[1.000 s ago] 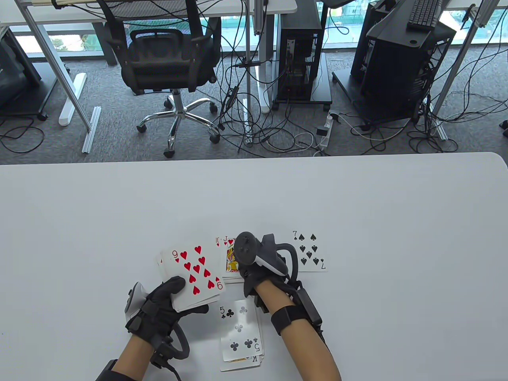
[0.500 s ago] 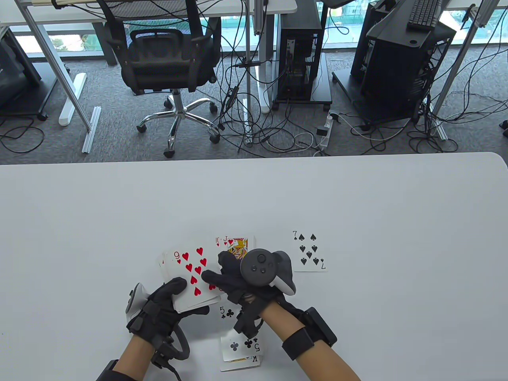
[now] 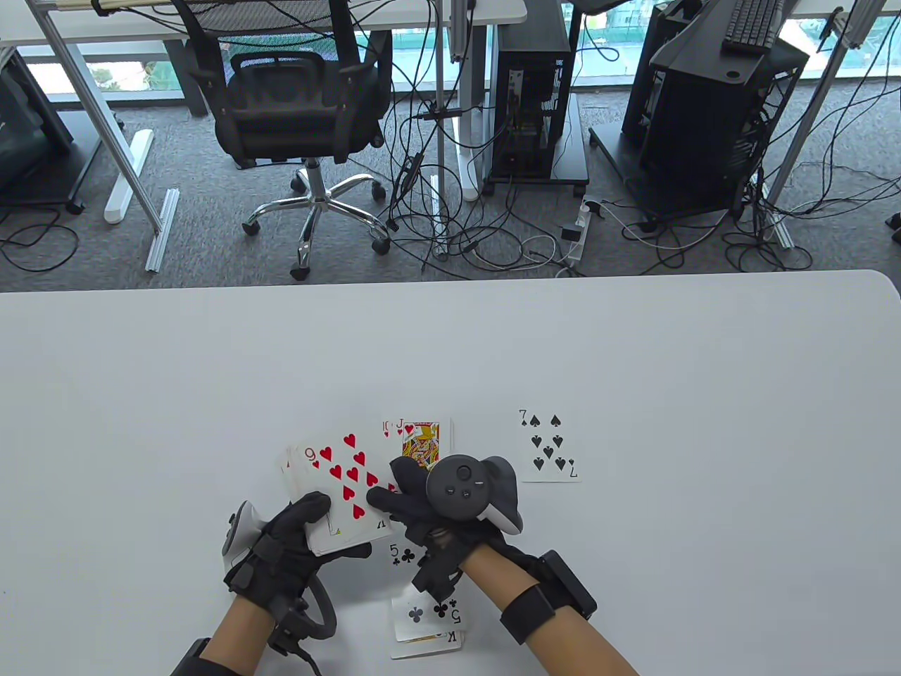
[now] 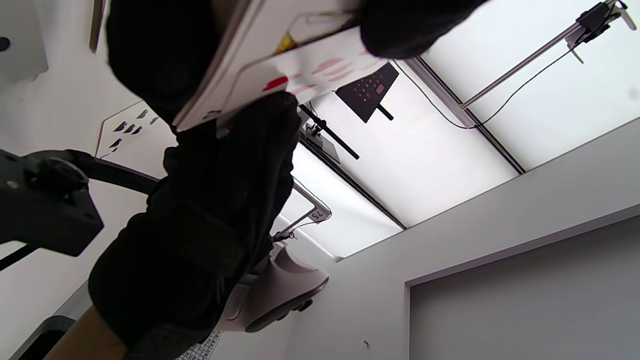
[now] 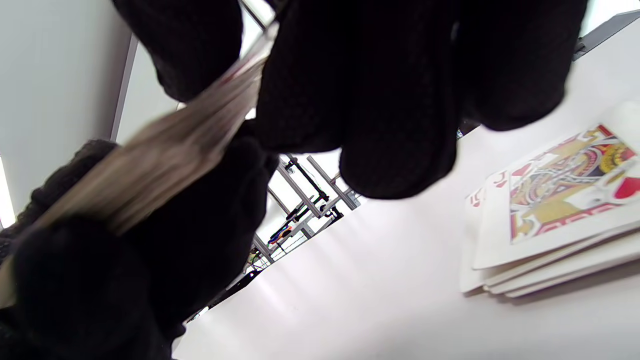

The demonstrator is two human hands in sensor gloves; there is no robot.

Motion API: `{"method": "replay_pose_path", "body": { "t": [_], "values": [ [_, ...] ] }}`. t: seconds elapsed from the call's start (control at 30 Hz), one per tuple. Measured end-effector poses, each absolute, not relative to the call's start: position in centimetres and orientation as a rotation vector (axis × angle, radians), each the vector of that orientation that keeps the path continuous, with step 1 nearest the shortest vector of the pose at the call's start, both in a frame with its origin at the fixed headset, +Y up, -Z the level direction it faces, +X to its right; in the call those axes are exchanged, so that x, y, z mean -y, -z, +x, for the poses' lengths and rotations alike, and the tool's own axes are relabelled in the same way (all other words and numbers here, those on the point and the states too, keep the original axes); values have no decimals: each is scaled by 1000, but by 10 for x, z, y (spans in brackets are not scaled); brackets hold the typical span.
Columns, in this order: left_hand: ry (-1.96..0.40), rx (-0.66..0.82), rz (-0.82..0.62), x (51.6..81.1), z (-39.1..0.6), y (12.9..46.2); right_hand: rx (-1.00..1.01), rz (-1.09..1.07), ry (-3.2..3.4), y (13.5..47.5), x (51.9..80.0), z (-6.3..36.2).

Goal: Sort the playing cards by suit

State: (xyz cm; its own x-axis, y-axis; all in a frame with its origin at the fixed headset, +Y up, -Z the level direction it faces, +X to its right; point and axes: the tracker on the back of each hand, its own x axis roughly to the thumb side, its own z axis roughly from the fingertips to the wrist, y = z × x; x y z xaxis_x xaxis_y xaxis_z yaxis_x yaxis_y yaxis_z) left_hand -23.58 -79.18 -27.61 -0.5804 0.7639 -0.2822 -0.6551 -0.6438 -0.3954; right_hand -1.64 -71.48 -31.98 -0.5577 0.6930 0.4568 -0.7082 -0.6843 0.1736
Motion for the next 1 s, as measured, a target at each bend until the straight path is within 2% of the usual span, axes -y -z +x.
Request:
{"method": "replay_pose_path", "body": {
  "t": [0.23,0.5,1.0],
  "values": [
    [-2271,322,-547,791,-235,276,-39,447,-2021,351,715,9],
    [-2269,324,-546,791,-235,276,46,237,-1986,383,717,31],
    [-2261,324,-542,792,-236,277,-186,186,-2748,398,758,-7]
  ]
}}
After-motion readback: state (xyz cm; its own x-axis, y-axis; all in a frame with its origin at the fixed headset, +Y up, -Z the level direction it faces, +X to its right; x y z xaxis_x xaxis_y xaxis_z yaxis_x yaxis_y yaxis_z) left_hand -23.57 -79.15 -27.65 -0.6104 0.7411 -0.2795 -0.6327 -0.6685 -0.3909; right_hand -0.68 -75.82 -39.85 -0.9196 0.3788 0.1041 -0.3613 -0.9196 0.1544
